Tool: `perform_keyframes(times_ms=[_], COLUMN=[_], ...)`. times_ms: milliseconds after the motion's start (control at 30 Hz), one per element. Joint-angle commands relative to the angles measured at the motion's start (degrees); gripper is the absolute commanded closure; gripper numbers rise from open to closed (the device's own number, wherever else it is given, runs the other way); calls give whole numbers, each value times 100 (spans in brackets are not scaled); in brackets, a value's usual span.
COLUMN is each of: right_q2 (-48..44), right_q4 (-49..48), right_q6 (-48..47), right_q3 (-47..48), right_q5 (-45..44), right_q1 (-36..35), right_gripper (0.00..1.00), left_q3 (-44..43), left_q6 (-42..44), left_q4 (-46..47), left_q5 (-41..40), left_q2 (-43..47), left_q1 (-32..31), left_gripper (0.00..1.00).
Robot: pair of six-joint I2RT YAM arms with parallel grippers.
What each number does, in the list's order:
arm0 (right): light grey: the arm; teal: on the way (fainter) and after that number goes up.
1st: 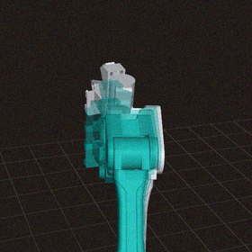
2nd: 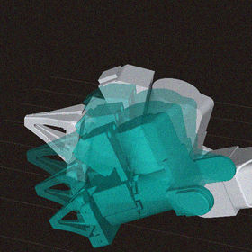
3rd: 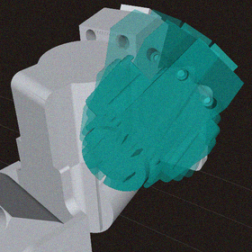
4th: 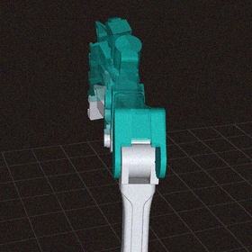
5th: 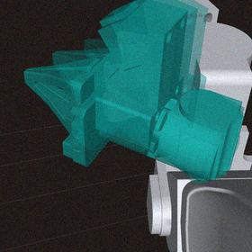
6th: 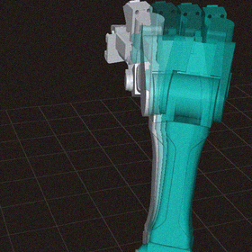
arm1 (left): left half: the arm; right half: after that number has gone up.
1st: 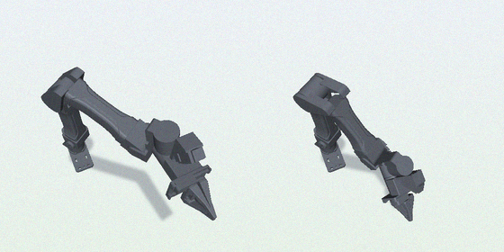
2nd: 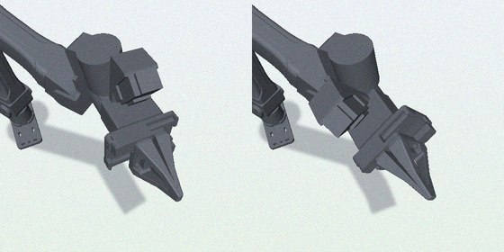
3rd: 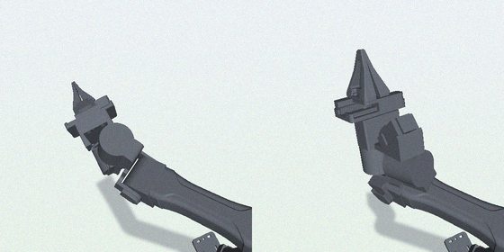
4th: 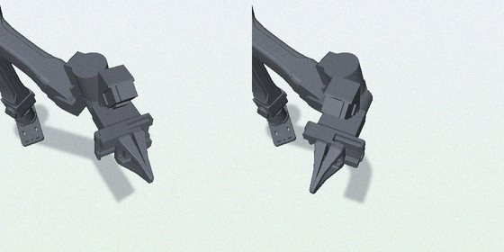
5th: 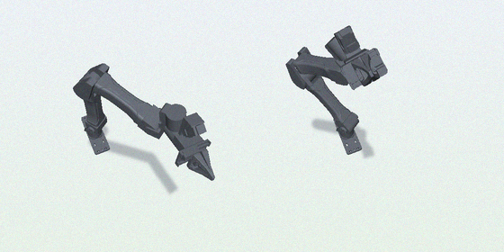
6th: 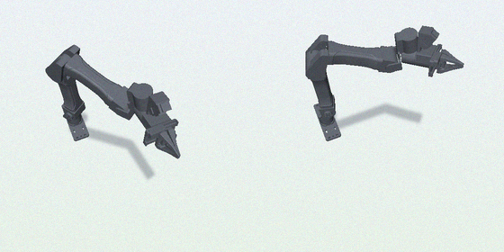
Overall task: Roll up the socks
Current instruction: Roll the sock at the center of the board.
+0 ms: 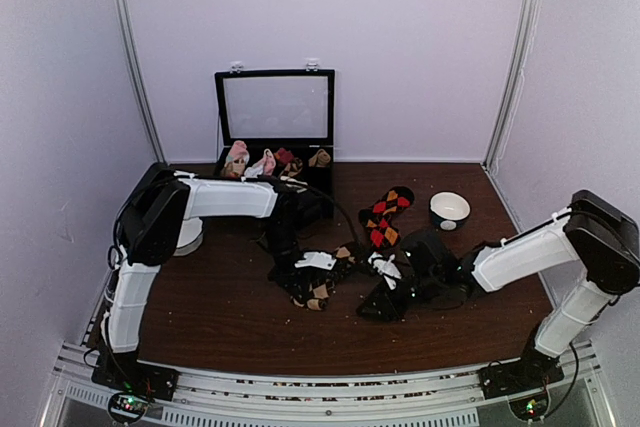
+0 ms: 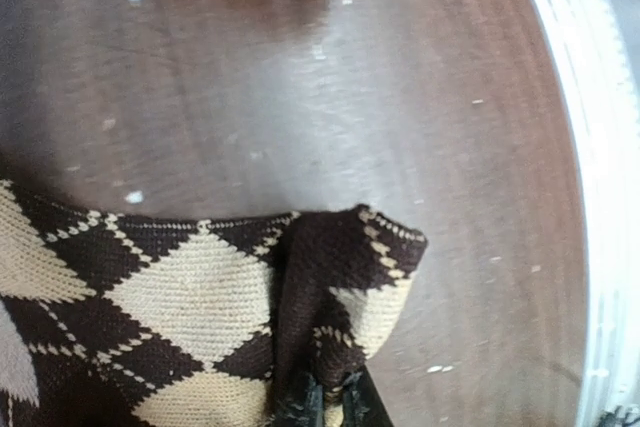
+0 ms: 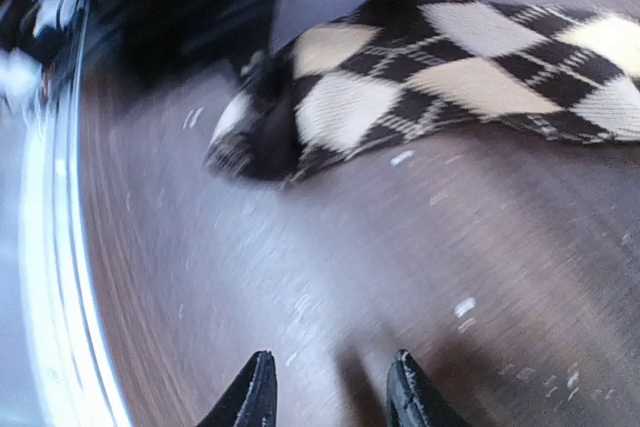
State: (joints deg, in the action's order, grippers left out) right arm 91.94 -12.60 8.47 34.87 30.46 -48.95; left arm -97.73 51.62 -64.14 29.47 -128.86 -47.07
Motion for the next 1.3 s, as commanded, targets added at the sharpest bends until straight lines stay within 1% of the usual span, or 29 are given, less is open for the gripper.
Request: perform_keyframes(times_ms=[0,100,233,333,433,600,767,900,1133,1267], right_q2=[-566,-683,-423,-44,262,770,1140,1330,1639,1779], right_q4=[-223,-172,161,191,228,533,594,497,377,301], right_q6=[-1849,-2487,-3224,-3614,-3958,-4468,-4643,-4630,-4687,-4542], right_q3=[-350,-275,325,775,1161,1781,2032,2019,2022,1997], right_q5=[-1293,-1908,-2422,-2639,-2672,-2702,-2653,-2532,-2576,-2589], right_q1=[-762,-1312,-1952,-2188,-2303,-2312,-2195,-2016,-1831,-1756], right_gripper=[61,62,62,63,63,64,65,66,66,67], left_q3=[-257,-366,-586,-660,-683,-776,-801,-816,-776,-747], left_q6=[-145,-251,-466,-565,-631,-703,-700,-691,-648,-610], left_q4=[-1049,-1133,-1267,-1267,-1238,-1226,-1216,-1215,-1215,-1207], left_q5=[423,401,295,219,140,-18,-113,-131,-213,-242], left_q2=[-432,-582,-889,-973,-997,-1083,-1098,-1104,-1130,-1124], left_q1=[-15,-13,-13,-13,-14,-13,-13,-18,-13,-13], left_gripper=[93,93,93,93,93,92,92,92,92,92])
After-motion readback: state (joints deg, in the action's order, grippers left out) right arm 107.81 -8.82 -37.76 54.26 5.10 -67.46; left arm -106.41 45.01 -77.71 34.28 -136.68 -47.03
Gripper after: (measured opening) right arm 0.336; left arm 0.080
